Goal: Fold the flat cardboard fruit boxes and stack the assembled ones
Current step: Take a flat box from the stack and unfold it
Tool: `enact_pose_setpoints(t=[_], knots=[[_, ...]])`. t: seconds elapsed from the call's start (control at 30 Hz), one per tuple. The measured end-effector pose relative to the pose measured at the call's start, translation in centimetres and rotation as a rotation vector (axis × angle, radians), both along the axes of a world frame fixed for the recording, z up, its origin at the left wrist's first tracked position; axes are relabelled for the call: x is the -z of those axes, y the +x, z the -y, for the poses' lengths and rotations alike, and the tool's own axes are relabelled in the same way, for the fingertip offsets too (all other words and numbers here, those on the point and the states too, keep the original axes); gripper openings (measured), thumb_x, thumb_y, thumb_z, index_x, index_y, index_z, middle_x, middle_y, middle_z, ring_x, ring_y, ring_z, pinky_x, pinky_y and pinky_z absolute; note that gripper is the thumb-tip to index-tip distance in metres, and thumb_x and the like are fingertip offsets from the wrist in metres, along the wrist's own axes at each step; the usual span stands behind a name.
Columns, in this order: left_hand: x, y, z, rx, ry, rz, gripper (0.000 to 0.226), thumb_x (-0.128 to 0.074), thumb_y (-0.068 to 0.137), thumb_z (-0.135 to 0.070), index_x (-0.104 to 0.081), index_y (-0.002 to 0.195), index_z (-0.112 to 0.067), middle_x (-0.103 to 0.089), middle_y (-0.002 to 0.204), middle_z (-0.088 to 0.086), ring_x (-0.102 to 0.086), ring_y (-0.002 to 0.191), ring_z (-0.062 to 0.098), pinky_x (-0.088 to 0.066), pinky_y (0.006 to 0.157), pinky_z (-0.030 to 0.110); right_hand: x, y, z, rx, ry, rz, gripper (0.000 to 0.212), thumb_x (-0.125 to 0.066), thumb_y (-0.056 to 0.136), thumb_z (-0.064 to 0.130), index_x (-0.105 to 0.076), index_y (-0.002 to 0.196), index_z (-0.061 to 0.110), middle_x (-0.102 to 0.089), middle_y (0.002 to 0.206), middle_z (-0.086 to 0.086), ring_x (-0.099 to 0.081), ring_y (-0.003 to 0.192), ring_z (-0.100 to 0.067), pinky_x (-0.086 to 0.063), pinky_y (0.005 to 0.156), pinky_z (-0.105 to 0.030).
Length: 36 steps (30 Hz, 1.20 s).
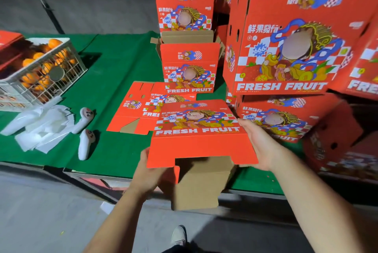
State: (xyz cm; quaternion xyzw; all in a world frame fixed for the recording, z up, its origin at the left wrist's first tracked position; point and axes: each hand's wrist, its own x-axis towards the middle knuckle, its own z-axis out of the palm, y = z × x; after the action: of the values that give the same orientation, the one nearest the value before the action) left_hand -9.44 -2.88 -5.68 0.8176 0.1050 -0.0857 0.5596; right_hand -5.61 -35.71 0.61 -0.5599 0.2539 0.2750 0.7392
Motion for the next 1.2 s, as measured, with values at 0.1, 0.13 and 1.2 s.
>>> enact_pose_setpoints(t=[0.1,0.13,1.2], knots=[[-0.1,0.4,-0.5,-0.109,0.046,0.039,0.074,-0.070,0.055,-0.067,-0.055,0.109,-0.018,-0.061,0.106,-0.004,-0.064,0.099,0.012,-0.053,0.076,0.033,-0.3,-0.7,-0.9,0.023,-0.062,-0.003,0.063,-0.075,0.077,0.065,-0.066,0.124,0.024,-0.078,0.102,-0.011,-0.076,0.078,-0.030,-0.059,0.060,-0.037],[-0.3,0.5,-0.9,-0.096,0.060,0.035,0.076,-0.069,0.057,-0.067,-0.053,0.110,-0.015,-0.061,0.110,0.004,-0.065,0.103,0.020,-0.055,0.081,0.040,-0.2,-0.9,-1.2,0.054,-0.088,0.006,0.059,-0.075,0.080,0.061,-0.064,0.125,0.024,-0.079,0.100,-0.012,-0.077,0.075,-0.030,-0.059,0.059,-0.039],[-6.3,4.7,1.3,0.475,0.070,0.522,0.039,-0.063,0.101,-0.015,-0.063,0.141,-0.018,-0.055,0.146,-0.012,-0.047,0.138,-0.002,-0.035,0.120,0.028,-2.6,0.5,-5.8,0.458,-0.242,0.292,0.012,-0.056,0.097,0.044,-0.061,0.098,0.034,-0.067,0.088,0.010,-0.065,0.081,-0.009,-0.047,0.083,-0.038]])
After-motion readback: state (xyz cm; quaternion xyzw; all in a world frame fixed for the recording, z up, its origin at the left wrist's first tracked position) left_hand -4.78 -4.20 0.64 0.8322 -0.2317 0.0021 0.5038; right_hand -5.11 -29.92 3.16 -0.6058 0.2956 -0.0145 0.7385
